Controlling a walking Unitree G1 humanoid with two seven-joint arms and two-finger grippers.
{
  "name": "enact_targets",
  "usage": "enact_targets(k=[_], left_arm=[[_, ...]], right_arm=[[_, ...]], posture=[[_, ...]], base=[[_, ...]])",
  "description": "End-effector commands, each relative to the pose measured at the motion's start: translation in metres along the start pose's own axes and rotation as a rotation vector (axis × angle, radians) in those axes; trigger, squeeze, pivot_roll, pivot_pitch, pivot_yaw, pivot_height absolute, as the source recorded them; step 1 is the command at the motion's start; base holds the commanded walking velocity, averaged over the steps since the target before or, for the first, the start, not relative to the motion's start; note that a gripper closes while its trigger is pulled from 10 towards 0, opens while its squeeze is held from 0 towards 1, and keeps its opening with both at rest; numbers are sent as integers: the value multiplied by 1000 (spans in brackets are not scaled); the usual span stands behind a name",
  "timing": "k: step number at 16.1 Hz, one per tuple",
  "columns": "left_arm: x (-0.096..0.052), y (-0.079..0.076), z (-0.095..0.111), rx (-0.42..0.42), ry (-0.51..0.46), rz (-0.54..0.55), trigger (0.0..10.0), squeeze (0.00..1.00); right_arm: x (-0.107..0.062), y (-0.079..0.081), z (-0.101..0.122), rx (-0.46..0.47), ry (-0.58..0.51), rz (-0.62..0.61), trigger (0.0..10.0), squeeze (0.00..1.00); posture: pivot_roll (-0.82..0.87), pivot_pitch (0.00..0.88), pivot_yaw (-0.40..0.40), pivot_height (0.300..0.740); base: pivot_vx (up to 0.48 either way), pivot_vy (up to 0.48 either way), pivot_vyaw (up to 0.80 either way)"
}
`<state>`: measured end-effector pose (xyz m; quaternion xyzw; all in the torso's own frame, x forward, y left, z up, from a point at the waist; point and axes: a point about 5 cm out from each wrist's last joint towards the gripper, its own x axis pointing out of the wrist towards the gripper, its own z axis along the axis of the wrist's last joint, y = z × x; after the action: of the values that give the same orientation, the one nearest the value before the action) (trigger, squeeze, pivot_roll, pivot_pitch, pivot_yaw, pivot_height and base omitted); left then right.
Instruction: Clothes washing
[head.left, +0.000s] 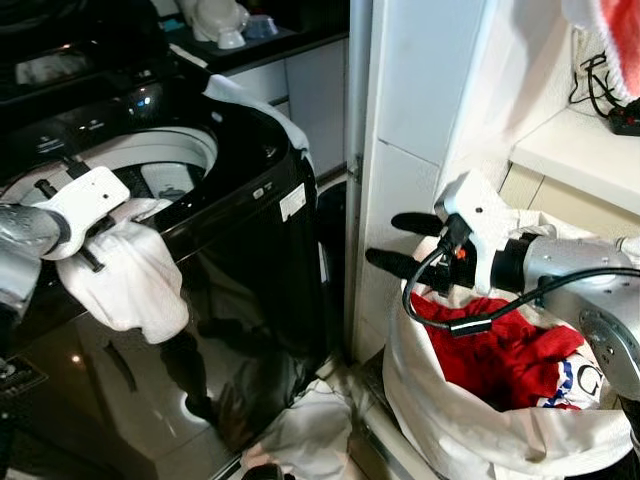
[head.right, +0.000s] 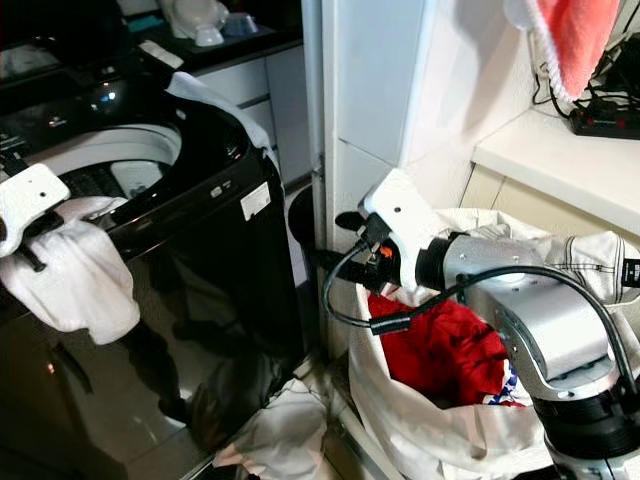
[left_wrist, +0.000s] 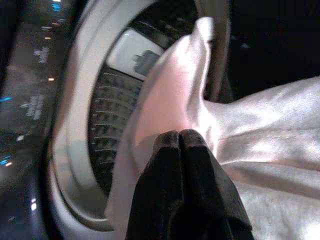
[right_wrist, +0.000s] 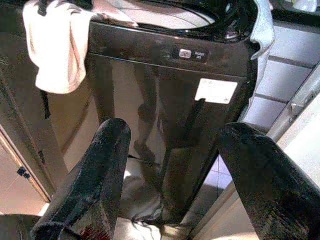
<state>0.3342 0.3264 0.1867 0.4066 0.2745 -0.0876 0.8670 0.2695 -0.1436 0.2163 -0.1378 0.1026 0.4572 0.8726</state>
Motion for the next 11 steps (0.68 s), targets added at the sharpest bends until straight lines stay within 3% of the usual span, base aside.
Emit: enact_targets(k=[1,2,3,4,5,7,9,11], left_arm=[[-2,8,-9,-6,37,87,0,0],[-5,19,9,19,-72,238,0,0],[-5,19,9,19,-72,238,0,0],[-7,24,18,28,-131,305,0,0],[-11,32,32,47,-219,401,0,0],[-21,46,55,-11,-383,532,0,0],[-22,50,68,-177,-503,486,0,0],[-23,52,69,-205,-514,476,0,0]], right_arm=[[2,-1,2,-13,-7,0,10000,0],[3,-3,4,-14,-21,-21,10000,0],[3,-3,4,-14,-21,-21,10000,0],[4,-5,5,-14,-27,-31,10000,0],[4,-6,6,-13,-33,-45,10000,0],[3,-9,7,-8,-50,-77,10000,0],[2,-9,8,2,-68,-102,10000,0],[1,-8,7,6,-68,-106,10000,0]], posture=[[55,0,63,740],[56,0,66,740],[56,0,66,740],[56,0,66,740],[56,0,69,740],[46,0,87,740],[40,0,104,740],[36,0,111,740]], base=[[0,0,0],[0,0,0],[0,0,0],[0,0,0],[0,0,0],[0,0,0],[0,0,0],[0,0,0]])
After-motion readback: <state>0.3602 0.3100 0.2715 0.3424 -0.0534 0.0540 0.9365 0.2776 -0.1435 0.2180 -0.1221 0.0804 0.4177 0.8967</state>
